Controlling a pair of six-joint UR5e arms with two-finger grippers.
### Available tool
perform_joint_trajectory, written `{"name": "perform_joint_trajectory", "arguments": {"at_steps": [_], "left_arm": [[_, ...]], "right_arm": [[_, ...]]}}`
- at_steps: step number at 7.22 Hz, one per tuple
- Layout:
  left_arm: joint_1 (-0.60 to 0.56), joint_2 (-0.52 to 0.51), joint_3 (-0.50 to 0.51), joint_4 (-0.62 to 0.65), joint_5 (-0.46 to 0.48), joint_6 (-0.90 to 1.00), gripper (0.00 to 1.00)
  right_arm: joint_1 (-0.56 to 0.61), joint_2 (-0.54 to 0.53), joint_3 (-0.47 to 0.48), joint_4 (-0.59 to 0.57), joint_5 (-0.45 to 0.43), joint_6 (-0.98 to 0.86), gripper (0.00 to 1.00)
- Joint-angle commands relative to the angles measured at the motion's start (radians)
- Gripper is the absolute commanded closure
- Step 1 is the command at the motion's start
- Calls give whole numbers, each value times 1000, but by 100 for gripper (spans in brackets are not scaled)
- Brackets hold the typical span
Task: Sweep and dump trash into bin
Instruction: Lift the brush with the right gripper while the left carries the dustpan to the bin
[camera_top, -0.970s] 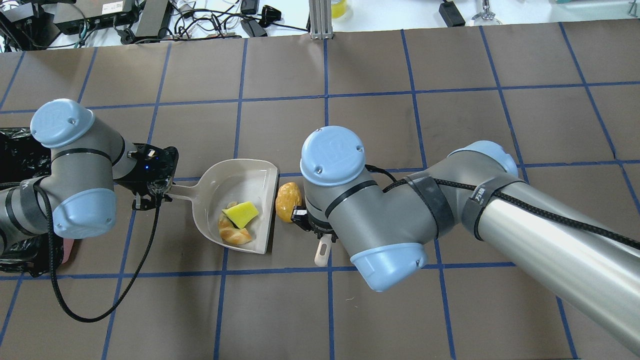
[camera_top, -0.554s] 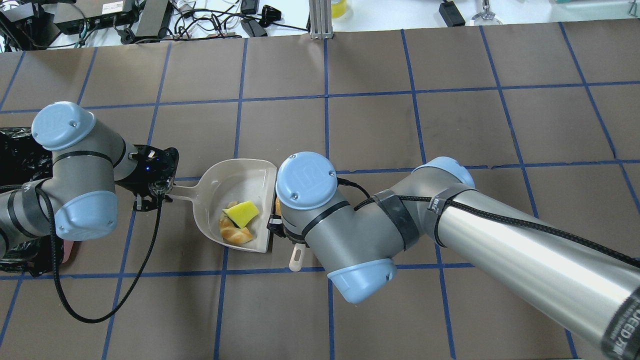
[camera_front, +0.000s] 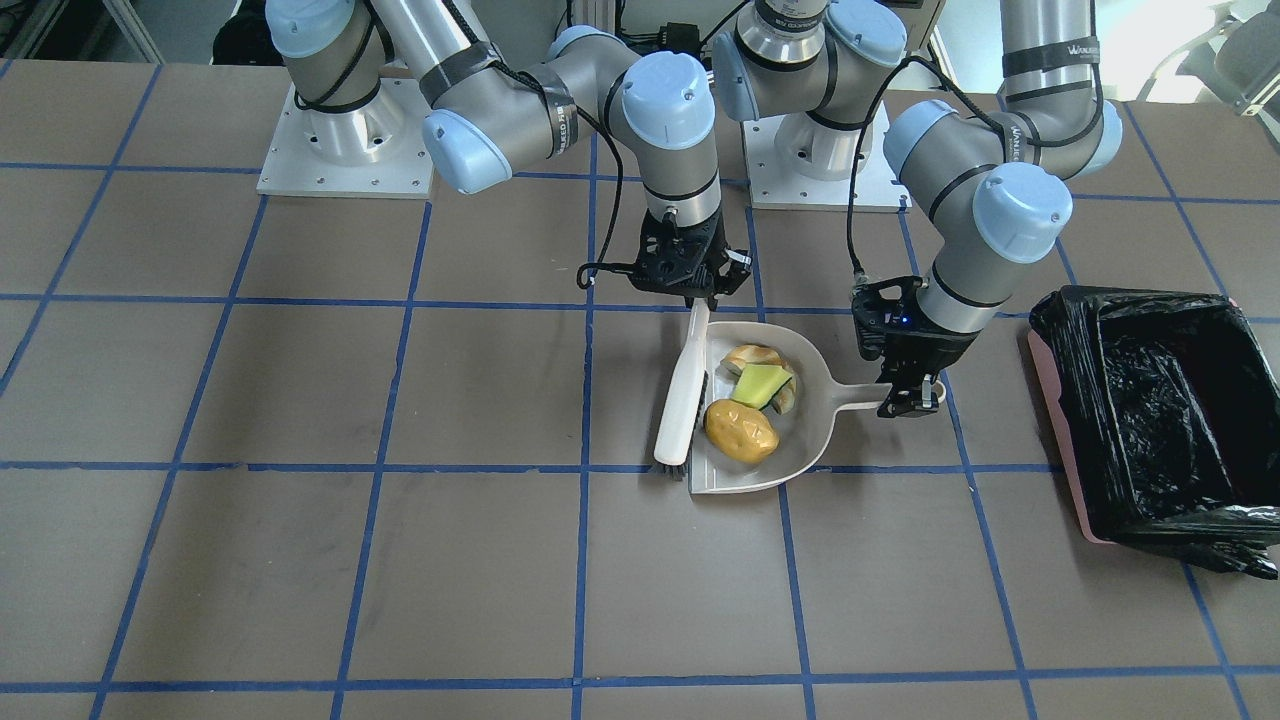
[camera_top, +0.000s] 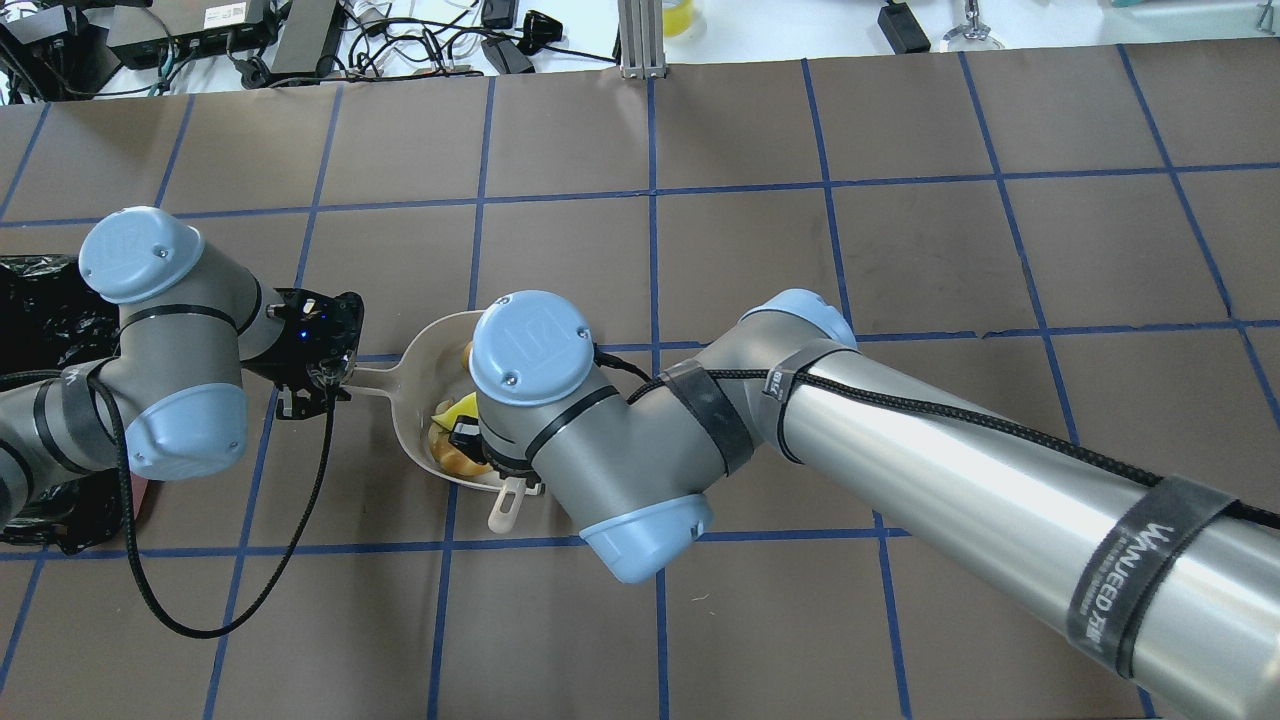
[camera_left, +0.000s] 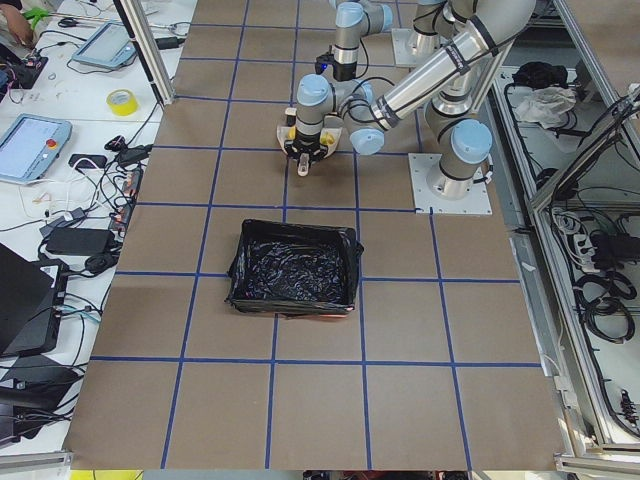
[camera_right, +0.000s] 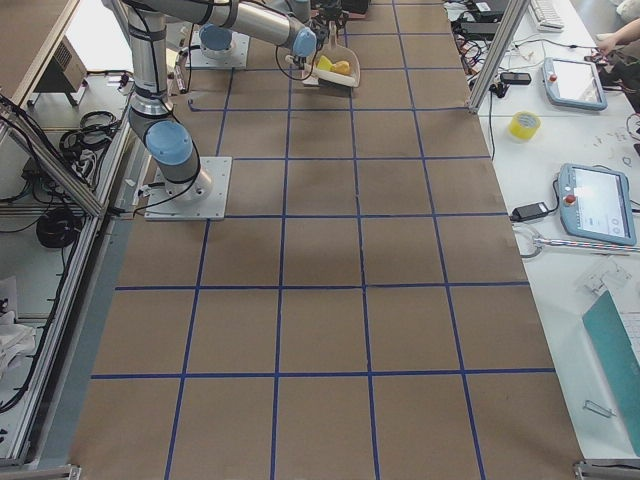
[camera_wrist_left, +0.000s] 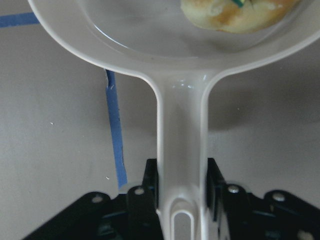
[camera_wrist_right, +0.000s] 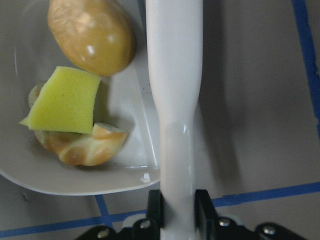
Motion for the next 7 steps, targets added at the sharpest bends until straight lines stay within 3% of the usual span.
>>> {"name": "perform_joint_trajectory", "arguments": {"at_steps": [1,2,3,5,7], "left_arm": [[0,-3,0,0,-1,-3,100],[0,-5,1,0,-1,-3,100],[0,-5,2,0,-1,-4,100],[1,-8,2,2,-11,-4,100],[12,-8,58,-6,-17,-1,100]], "right_arm": [[5,7,-38,17,14,26,100],[4,8,-58,32,7,7,100],[-10,2,-84,114,-69,-91,100],[-67,-18,-147,230,-131,-179,100],[-233,-110,-161,381,-138,-376,100]]}}
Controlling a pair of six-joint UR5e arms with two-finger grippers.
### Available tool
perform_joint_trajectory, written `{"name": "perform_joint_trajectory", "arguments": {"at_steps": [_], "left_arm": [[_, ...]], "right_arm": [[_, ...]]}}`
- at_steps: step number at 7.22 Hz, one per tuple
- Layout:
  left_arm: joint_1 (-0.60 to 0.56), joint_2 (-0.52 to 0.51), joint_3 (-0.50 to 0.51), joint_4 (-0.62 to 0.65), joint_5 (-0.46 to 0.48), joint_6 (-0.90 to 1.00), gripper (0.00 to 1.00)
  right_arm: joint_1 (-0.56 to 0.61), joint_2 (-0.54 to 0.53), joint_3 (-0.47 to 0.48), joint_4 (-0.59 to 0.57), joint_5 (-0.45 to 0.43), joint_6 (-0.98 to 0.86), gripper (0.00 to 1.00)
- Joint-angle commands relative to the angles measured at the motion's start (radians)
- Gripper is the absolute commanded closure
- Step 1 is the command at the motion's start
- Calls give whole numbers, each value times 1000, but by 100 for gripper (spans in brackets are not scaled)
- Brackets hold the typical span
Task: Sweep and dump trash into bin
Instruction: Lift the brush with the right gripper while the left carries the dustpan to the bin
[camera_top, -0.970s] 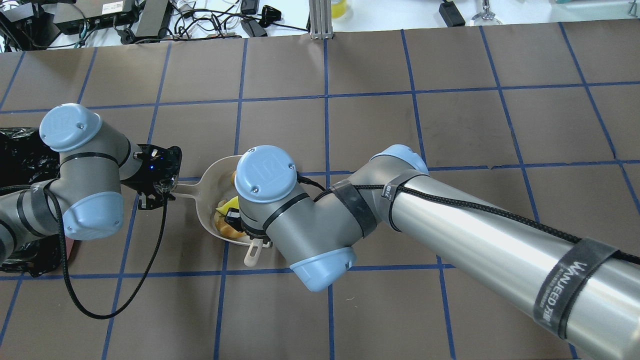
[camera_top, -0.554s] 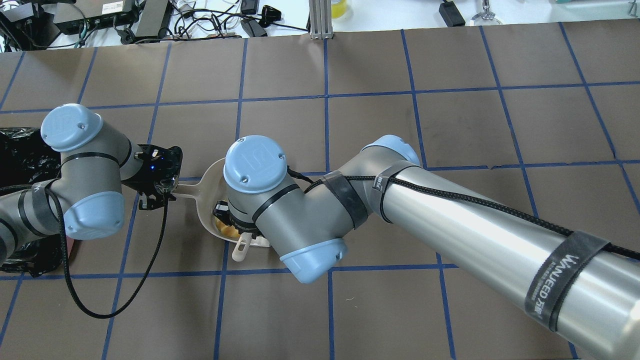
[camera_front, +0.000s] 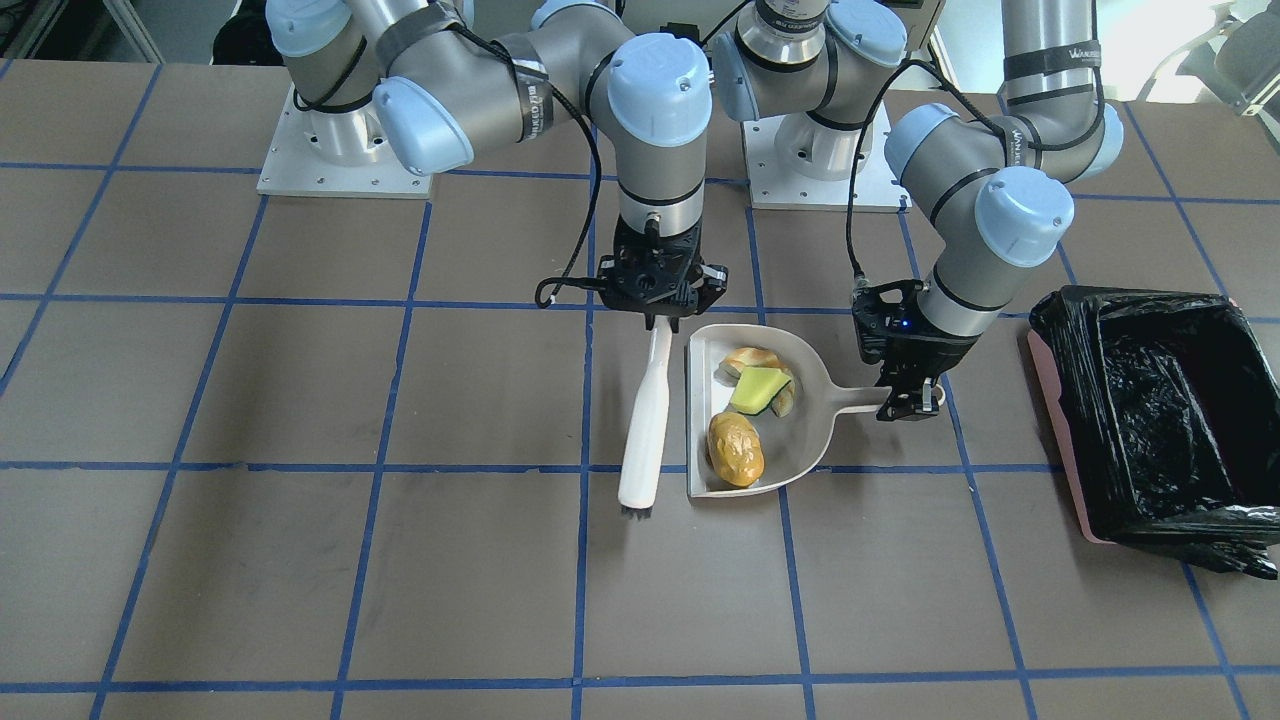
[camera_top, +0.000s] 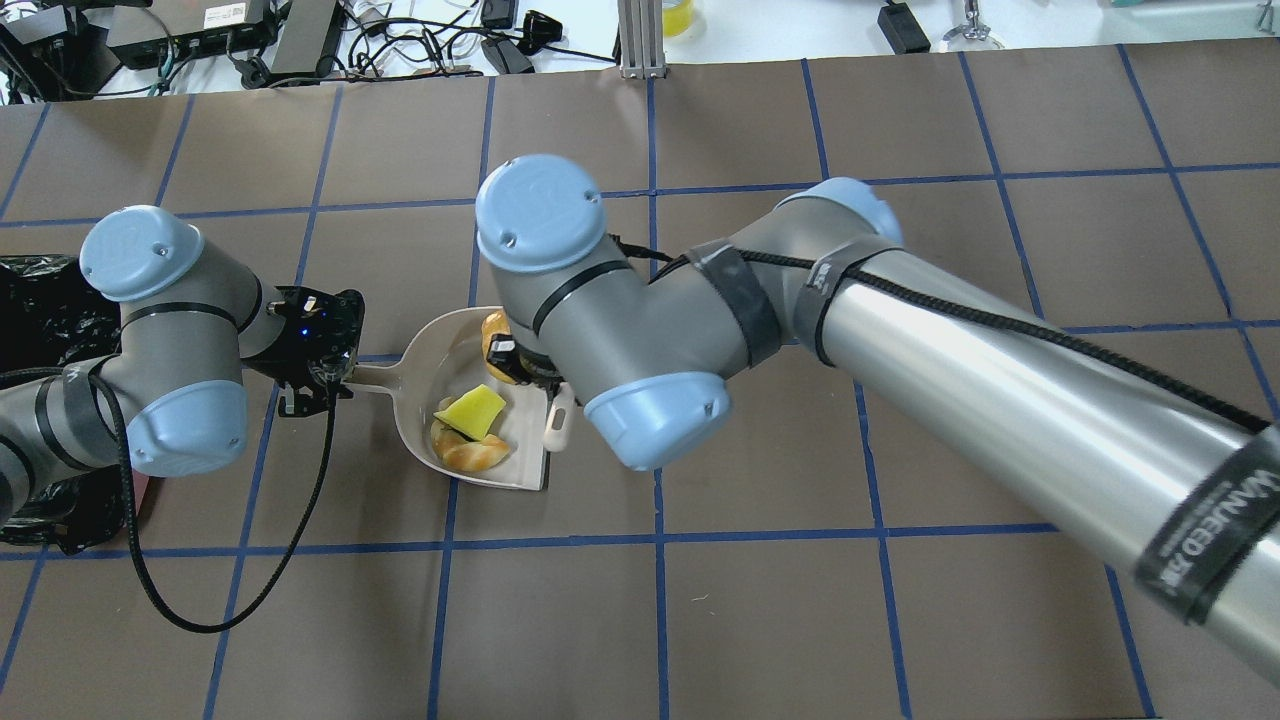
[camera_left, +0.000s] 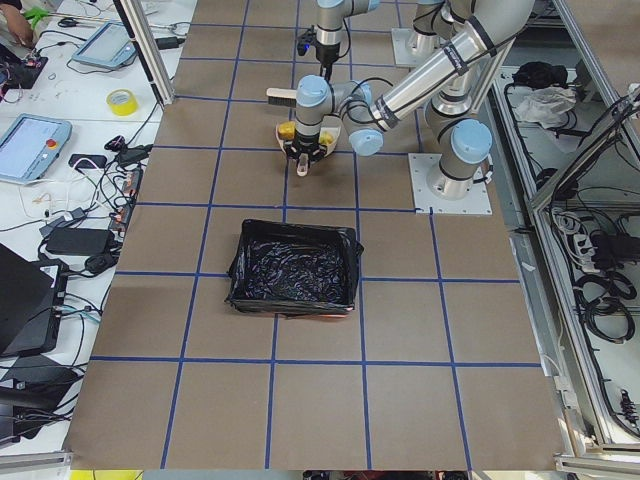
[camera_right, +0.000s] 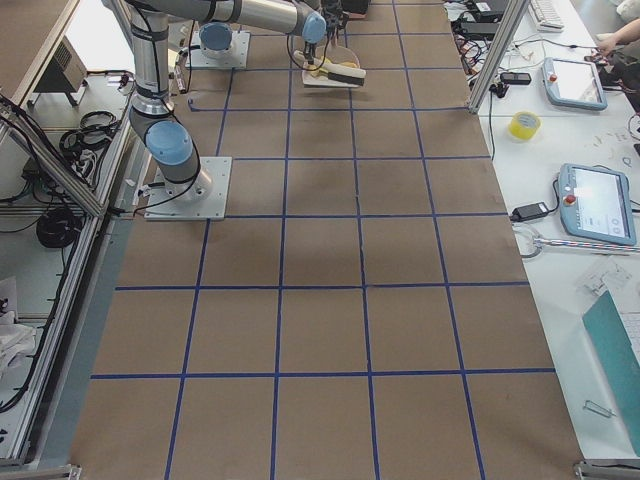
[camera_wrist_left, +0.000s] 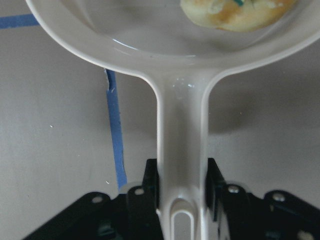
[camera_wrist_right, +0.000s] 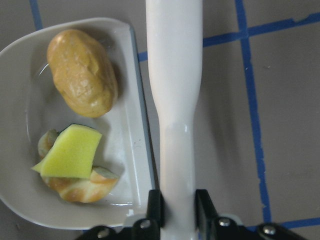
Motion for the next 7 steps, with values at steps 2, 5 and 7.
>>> {"name": "perform_joint_trajectory", "arguments": {"at_steps": [2,5,7], "left_arm": [[52,0,194,-141,-39,17,100],[173,0,365,-320,-128,40,100],[300,-2,379,-389,-170,150,100]], "right_arm": [[-289,-124,-12,185,-50,-390,100],[-603,-137,-6,194,-106,-765,100],[-800,-102,-1,158,-109,-975,100]]}}
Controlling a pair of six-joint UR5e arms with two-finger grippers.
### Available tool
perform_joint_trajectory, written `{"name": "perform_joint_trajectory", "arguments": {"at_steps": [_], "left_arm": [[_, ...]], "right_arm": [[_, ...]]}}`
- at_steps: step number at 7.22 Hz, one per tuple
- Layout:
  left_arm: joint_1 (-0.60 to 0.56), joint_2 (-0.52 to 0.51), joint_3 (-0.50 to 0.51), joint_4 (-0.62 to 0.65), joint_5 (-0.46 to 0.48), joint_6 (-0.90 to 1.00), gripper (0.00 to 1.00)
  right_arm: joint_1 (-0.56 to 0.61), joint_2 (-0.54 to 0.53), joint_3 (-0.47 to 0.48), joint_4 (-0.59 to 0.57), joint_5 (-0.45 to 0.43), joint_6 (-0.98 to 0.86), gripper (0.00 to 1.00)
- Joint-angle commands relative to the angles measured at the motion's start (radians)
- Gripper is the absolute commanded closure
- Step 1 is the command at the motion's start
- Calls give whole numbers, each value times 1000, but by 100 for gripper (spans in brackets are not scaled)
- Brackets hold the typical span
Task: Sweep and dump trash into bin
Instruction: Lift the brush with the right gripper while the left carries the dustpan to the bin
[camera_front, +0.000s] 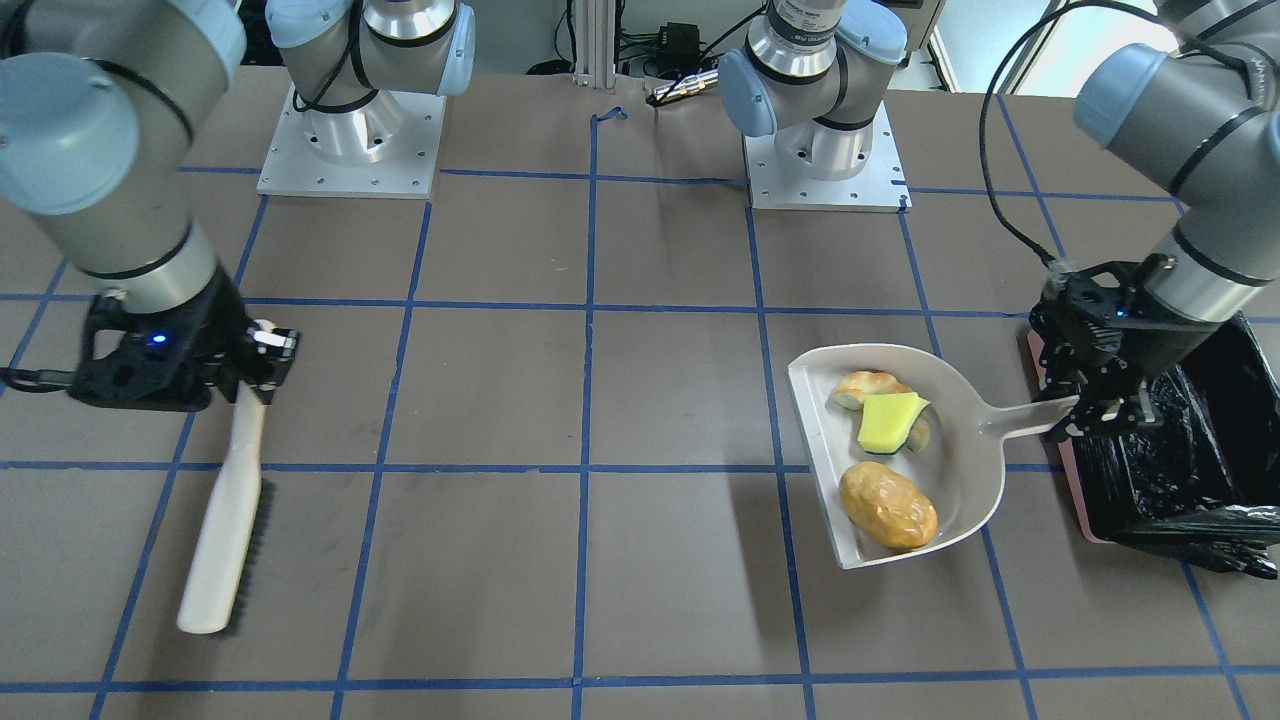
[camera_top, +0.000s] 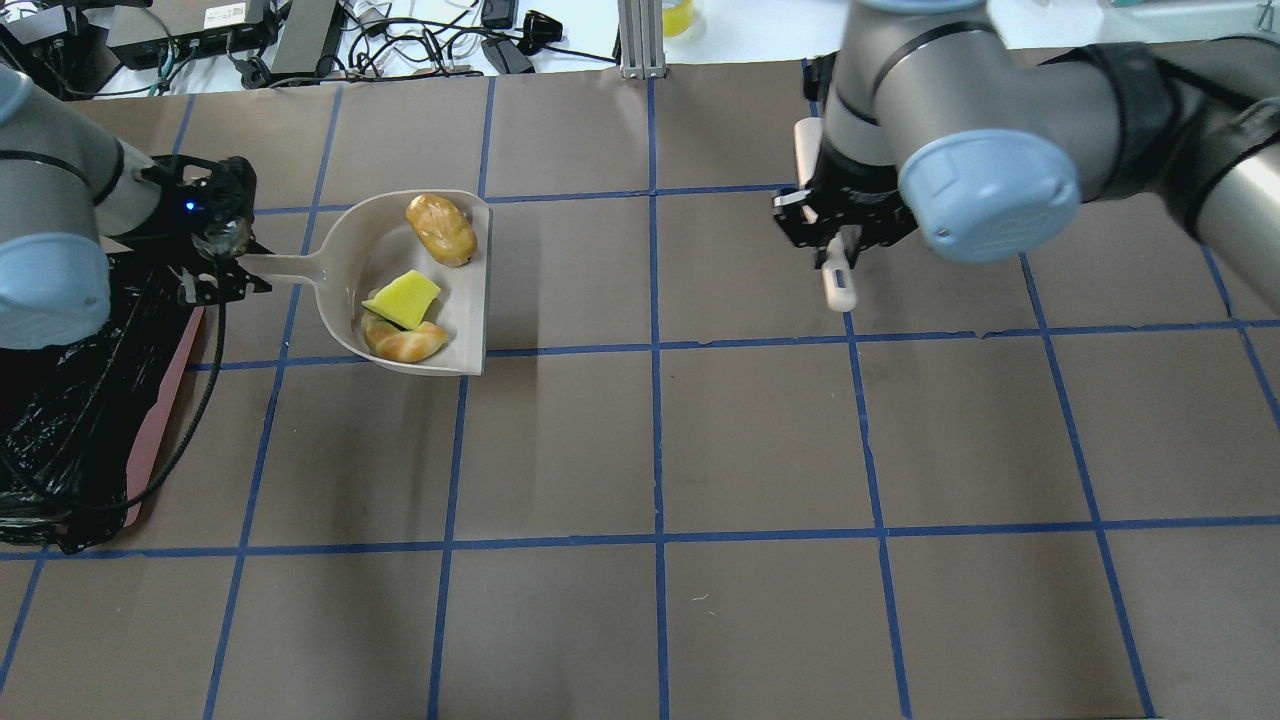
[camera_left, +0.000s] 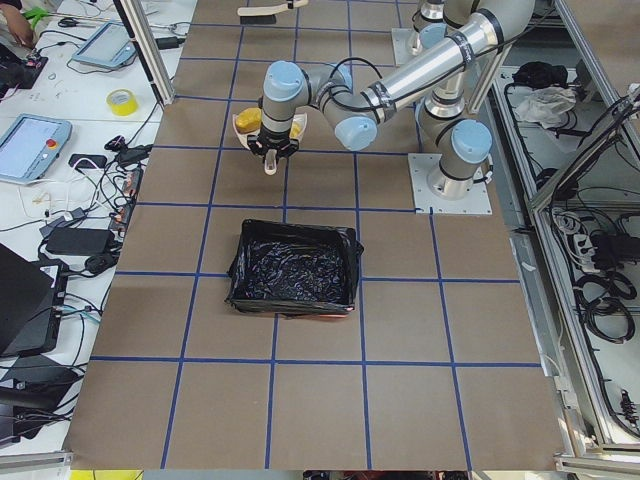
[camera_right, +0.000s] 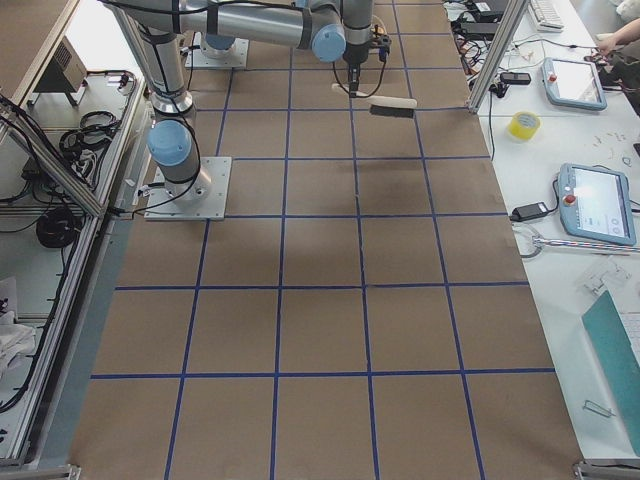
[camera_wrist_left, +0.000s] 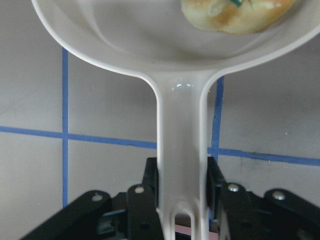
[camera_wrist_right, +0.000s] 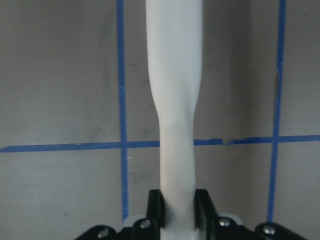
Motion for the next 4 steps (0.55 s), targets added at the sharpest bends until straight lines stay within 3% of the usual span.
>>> {"name": "perform_joint_trajectory", "arguments": {"at_steps": [1,4], "left_arm": [[130,-9,20,-47,-19,134,100],[319,-58,175,-251,-19,329,100]], "right_arm": [[-186,54,6,-67,-3,-188,100],[-207,88,50,-152,9,-208,100]]}}
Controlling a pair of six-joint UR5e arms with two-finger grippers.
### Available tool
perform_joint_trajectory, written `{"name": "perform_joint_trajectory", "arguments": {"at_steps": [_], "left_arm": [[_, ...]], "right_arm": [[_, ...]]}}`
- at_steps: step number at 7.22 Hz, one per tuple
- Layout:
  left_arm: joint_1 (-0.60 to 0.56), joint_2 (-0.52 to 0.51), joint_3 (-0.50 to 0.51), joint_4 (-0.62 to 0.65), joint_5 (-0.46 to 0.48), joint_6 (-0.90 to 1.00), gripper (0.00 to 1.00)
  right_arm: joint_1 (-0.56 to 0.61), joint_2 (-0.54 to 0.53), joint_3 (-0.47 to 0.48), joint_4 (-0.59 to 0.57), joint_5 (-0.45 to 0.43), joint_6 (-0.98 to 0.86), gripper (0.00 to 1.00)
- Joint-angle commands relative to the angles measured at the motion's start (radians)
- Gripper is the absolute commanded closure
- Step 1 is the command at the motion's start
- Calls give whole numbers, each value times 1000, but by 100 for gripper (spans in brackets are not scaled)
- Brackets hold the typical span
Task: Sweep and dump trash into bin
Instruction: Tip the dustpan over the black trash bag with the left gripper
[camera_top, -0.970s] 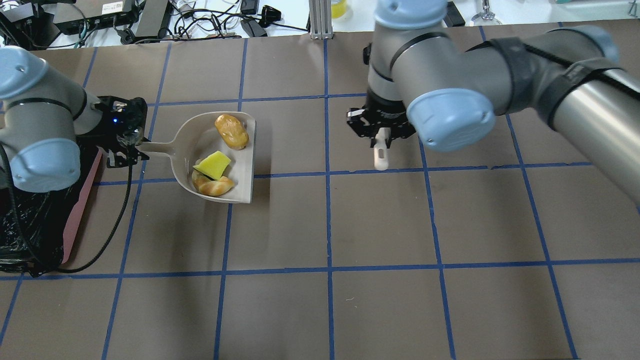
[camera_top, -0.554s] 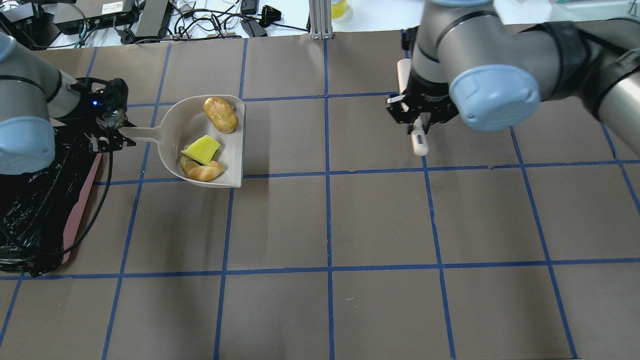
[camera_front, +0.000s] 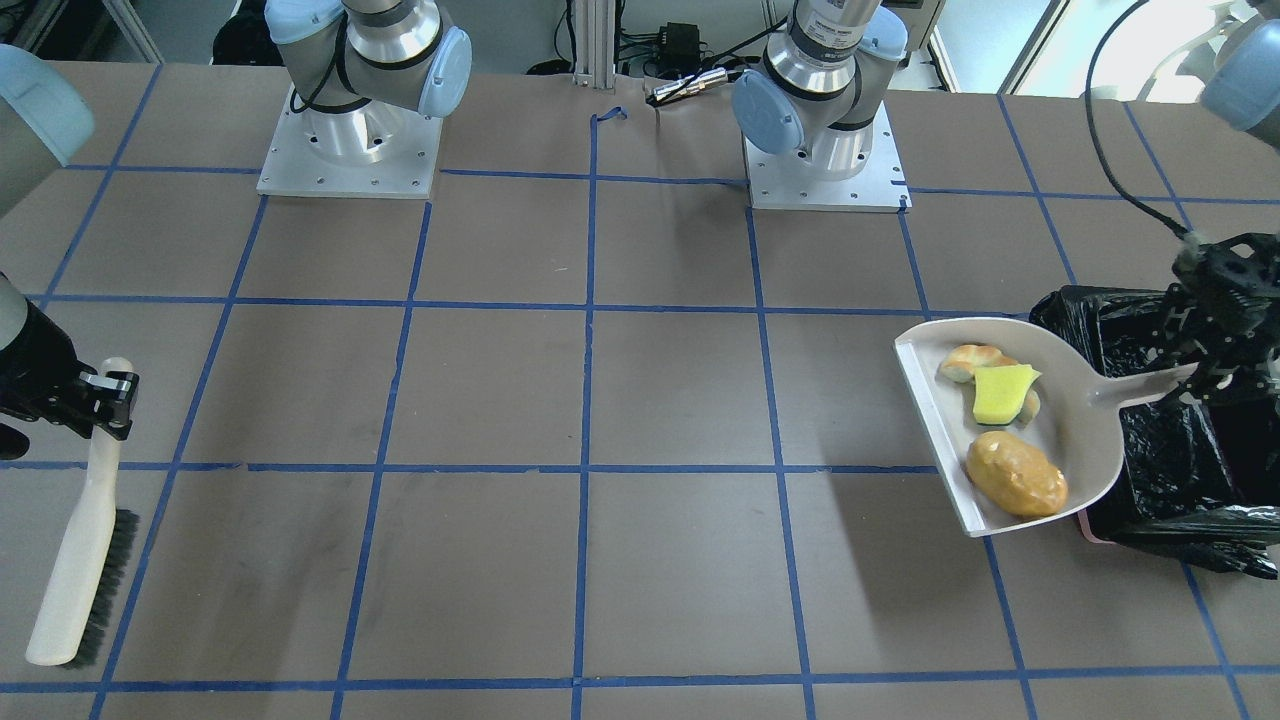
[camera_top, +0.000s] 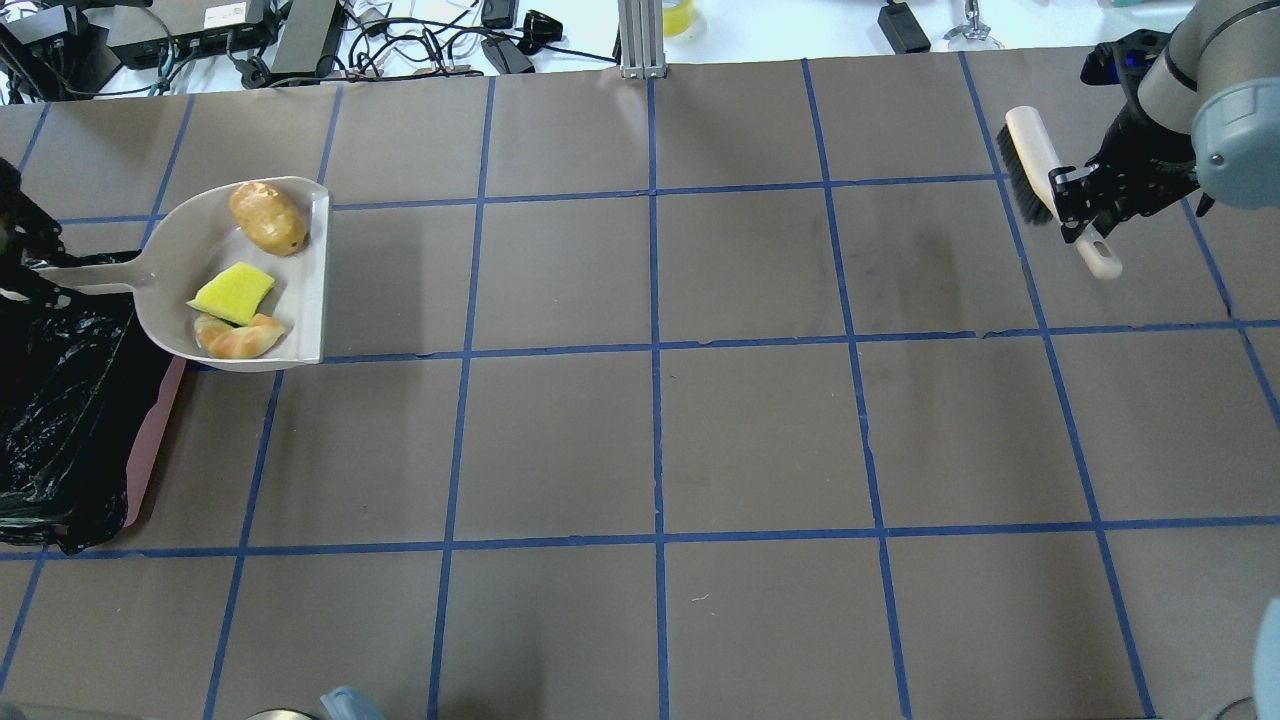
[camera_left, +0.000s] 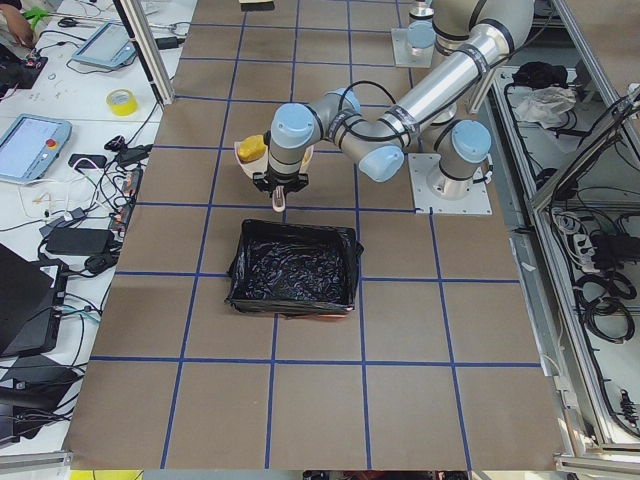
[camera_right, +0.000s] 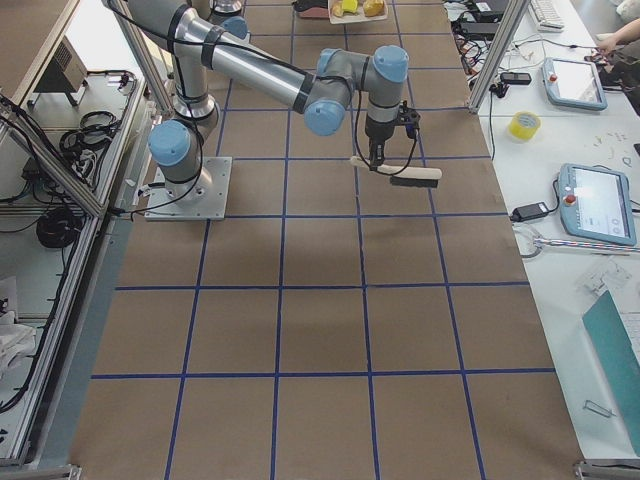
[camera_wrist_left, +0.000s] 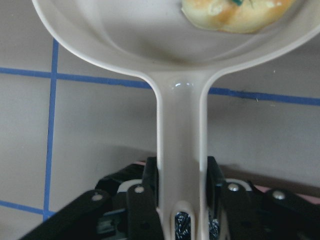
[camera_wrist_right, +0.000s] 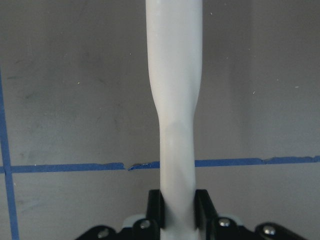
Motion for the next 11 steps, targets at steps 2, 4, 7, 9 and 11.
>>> {"name": "perform_joint_trajectory", "arguments": {"at_steps": [2,4,7,9,11], "left_arm": [[185,-46,108,-115,14,234,100],[254,-66,167,-36,113,323,100],[282,-96,171,123,250,366,100],[271,-94,134,243,323,380,100],[154,-99,119,387,493,374,100]], "right_arm": [[-7,1,144,-196,6,-4,100],[-8,-1,181,-209,7,-7,100],[-10,-1,197,-242,35,-7,100],[-10,1,199,-242,37,-12,100],[-16,2,202,-242,38,-13,100]]}}
